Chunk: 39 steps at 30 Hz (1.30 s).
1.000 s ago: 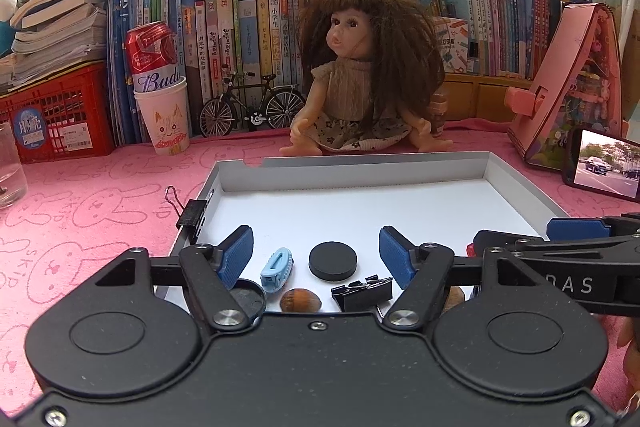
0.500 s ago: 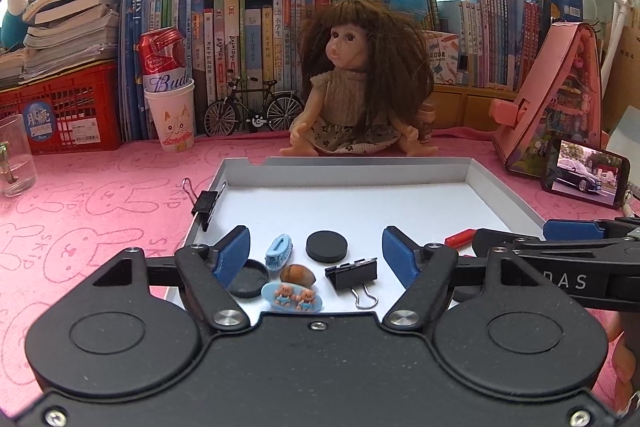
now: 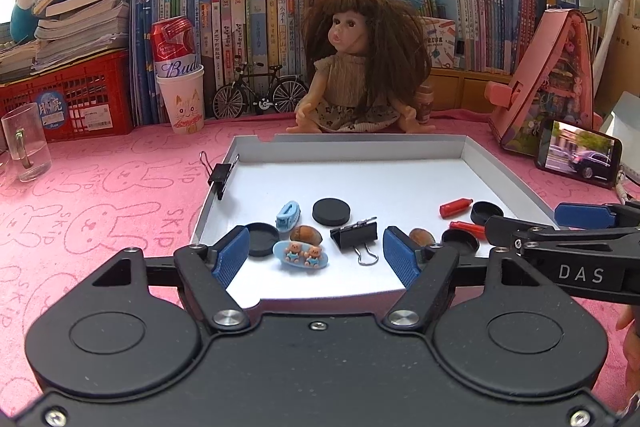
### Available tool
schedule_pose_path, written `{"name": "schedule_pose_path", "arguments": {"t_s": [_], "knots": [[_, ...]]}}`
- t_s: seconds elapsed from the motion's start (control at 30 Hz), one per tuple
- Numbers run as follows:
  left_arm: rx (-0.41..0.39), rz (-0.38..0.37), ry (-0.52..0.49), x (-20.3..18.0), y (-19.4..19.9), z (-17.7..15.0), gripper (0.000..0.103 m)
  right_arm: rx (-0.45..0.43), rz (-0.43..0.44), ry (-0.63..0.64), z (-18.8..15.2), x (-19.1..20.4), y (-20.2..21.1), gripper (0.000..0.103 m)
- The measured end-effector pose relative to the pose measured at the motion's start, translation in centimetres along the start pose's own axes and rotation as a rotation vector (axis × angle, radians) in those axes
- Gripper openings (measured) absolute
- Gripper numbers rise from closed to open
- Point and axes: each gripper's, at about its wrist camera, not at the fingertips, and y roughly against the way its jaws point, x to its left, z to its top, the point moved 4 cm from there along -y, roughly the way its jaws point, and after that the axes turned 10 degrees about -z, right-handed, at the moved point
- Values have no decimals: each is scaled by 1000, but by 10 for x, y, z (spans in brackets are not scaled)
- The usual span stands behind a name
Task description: Organize rigid objects
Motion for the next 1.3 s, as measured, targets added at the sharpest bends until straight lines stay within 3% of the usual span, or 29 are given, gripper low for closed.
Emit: {"name": "schedule_pose_path", "arguments": {"t_s": [1.3], "knots": [[107,32,37,4,17,-38,75,68,-11,44,-36,1,19,92]]}}
